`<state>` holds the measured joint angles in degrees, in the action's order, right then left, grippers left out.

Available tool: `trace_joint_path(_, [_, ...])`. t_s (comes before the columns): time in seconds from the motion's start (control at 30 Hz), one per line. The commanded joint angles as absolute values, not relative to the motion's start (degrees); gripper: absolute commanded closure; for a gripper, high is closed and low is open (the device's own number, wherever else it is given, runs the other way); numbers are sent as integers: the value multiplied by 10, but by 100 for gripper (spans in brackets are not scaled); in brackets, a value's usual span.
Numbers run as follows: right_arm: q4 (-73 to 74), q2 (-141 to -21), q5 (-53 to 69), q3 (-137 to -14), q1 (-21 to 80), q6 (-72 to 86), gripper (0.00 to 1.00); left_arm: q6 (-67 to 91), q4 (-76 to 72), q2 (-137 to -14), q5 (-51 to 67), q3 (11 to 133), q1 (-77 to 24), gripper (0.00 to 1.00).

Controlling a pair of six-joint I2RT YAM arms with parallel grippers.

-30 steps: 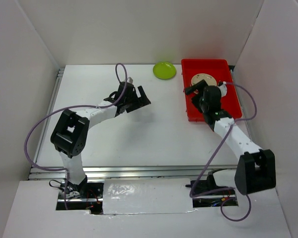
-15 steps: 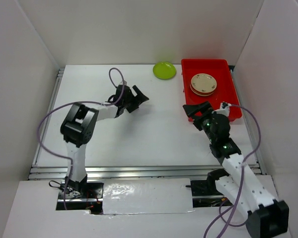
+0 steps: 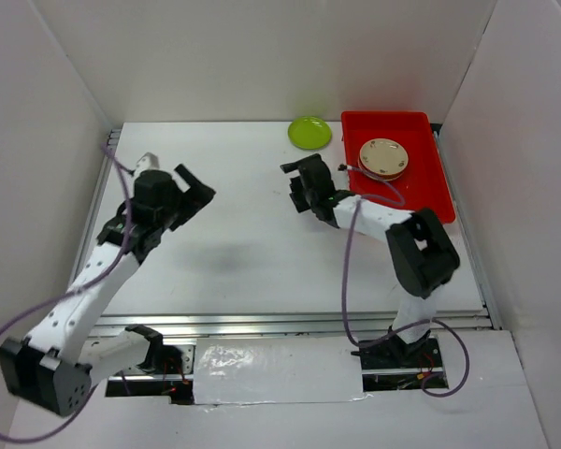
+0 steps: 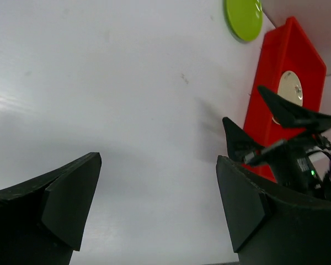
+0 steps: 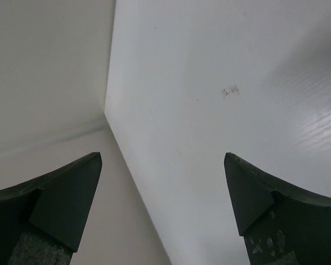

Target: Place the plates into the plastic bin on the countertop

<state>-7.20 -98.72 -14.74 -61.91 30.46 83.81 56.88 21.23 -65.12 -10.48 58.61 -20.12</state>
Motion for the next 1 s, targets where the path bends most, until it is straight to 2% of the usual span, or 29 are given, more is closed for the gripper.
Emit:
trace_joint_path(0.0, [-10,-1072,-279,-732,334,1018,0,526,356,-560,-108,562,-161,1])
trace_joint_path(0.17, [92,-1232,-308,-903,322,1100,0,453,422,-491,-42,585,-99,1])
trace_joint_path(0.23, [99,-1271,-311,-930,310,1099,0,414,439,-490,-14,594,-84,1])
trace_joint_path(0.3, [121,-1293,-300,-969,294,1113,0,381,446,-488,-5,595,-61,1])
trace_joint_path(0.6, [174,-1415,-239,-1135,247,1089,2,284,404,-512,194,581,28,1])
trace_joint_path(0.87, [218,-1498,-237,-1251,224,1116,9,270,385,-497,233,575,40,1])
trace_joint_path(0.97, [230,-1519,-253,-1301,222,1113,20,272,379,-497,243,570,41,1])
